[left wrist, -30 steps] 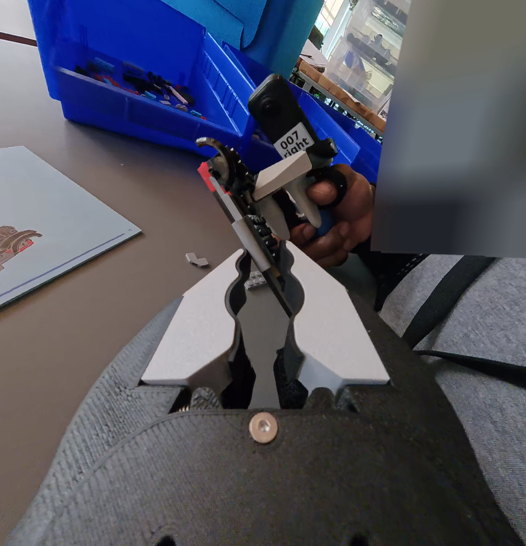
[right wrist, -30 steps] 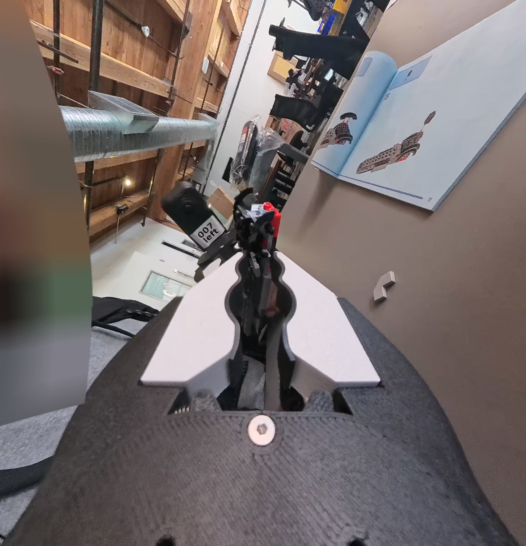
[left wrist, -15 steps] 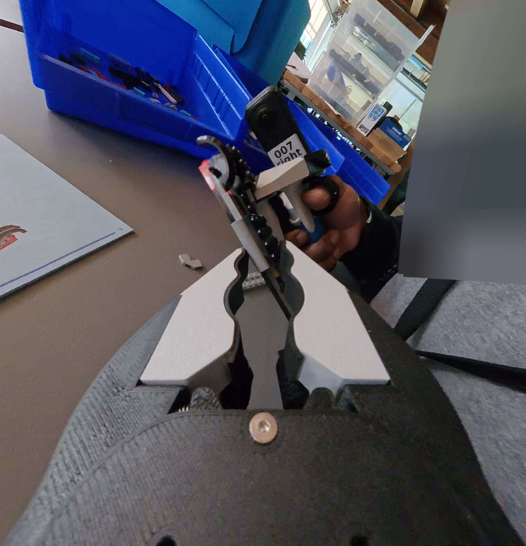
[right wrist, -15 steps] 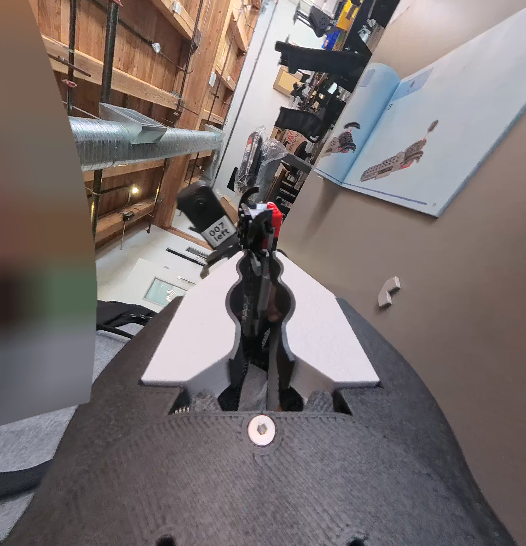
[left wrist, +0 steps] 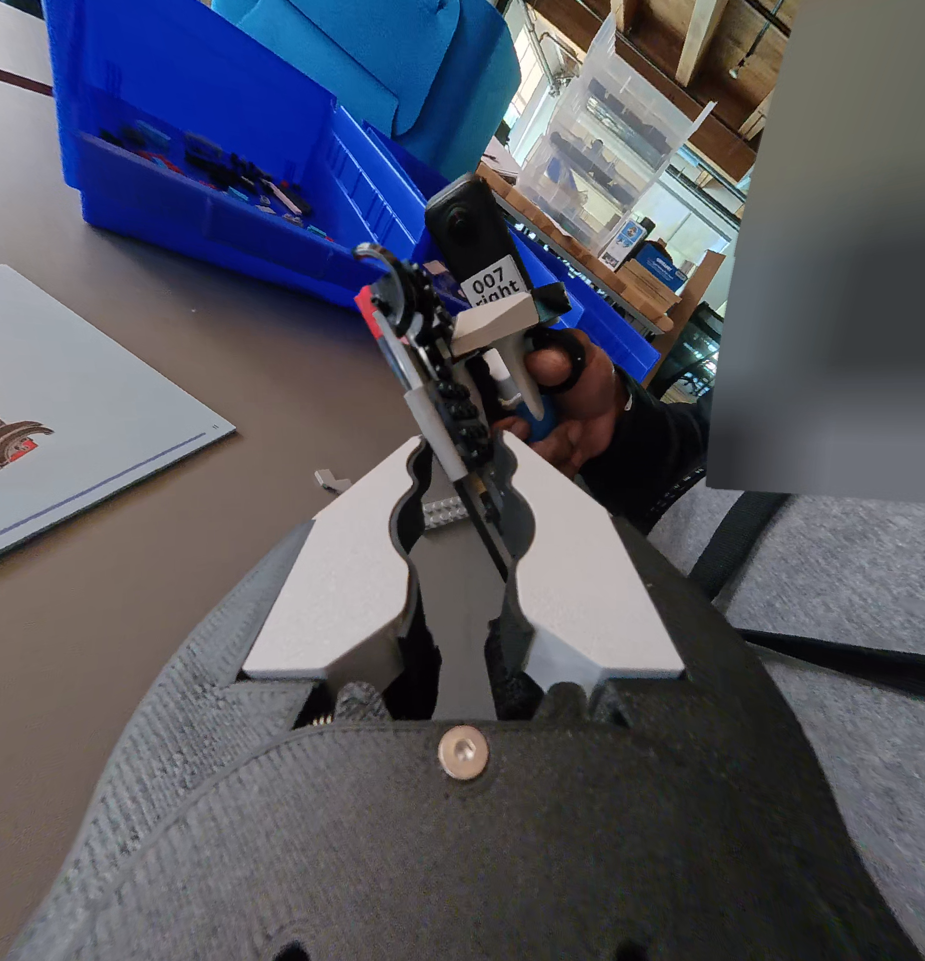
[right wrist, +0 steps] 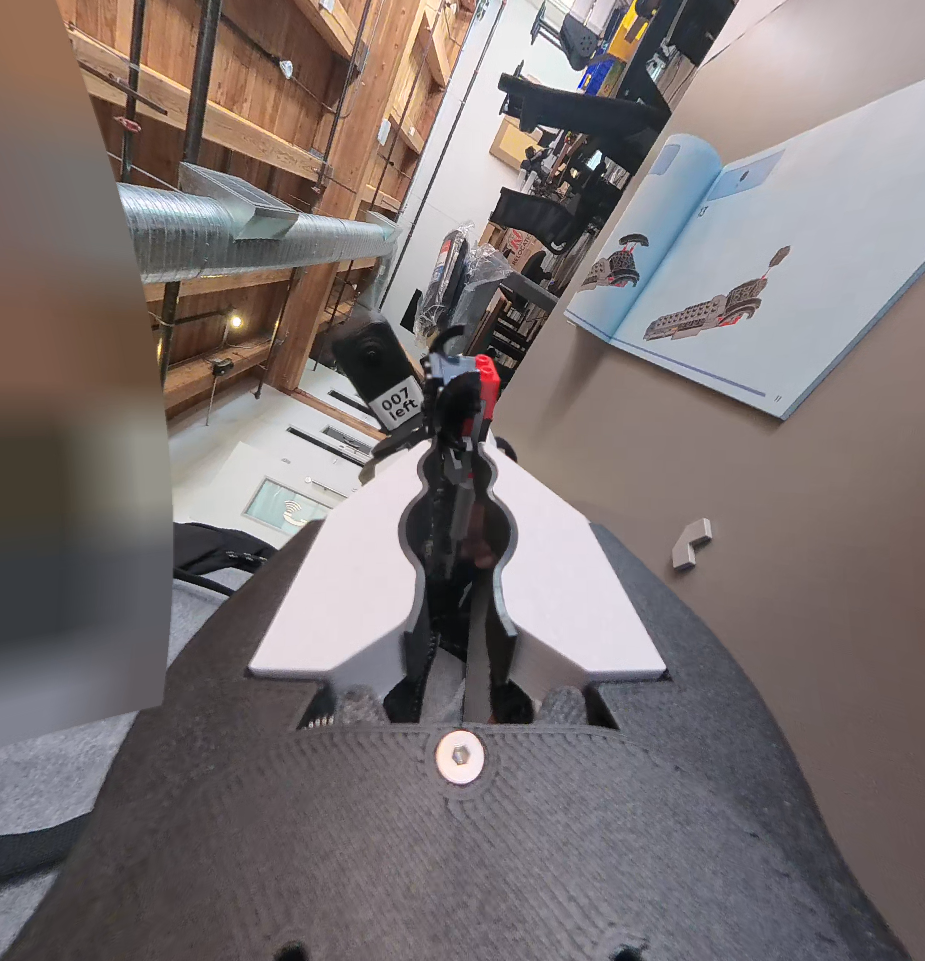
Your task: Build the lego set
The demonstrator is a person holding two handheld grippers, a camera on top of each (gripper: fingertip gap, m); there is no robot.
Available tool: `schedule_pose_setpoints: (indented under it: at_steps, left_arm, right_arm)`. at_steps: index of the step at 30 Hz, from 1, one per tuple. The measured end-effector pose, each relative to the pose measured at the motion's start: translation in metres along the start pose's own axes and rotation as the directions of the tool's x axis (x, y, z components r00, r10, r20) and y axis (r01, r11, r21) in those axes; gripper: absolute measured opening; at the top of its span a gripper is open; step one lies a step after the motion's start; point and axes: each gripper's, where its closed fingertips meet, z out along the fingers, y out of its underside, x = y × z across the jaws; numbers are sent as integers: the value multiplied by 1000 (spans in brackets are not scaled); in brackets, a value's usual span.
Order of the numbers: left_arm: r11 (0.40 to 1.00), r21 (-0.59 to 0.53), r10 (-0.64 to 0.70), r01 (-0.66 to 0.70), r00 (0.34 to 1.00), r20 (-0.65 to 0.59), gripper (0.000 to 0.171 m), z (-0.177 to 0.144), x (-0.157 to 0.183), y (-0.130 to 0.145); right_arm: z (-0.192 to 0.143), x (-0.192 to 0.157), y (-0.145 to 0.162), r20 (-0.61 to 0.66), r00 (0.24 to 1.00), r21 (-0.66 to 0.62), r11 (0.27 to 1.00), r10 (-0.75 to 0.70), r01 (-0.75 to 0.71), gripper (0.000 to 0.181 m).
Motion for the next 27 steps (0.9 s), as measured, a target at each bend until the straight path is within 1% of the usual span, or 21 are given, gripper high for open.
schedule_pose_setpoints:
  at_steps: [6, 11, 15, 27]
  left_arm:
    - [992, -65, 111, -106, 990, 83, 20, 3, -5, 7]
    - [984, -106, 156, -144, 981, 116, 19, 5, -7, 10]
    - [973, -145, 198, -177, 970, 143, 20, 6, -8, 13]
    - [971, -136, 213, -199, 972, 102, 21, 7, -3, 13]
  right_arm:
    - [-2, 1, 2, -14, 1000, -20, 1000, -22, 22, 15]
    - [-4, 4, 4, -25, 999, -22, 1000, -21, 21, 15]
    - [-5, 9, 5, -62, 998, -18, 999, -34, 33, 17]
    - [-5, 7, 5, -37, 999, 9, 1000, 6, -5, 16]
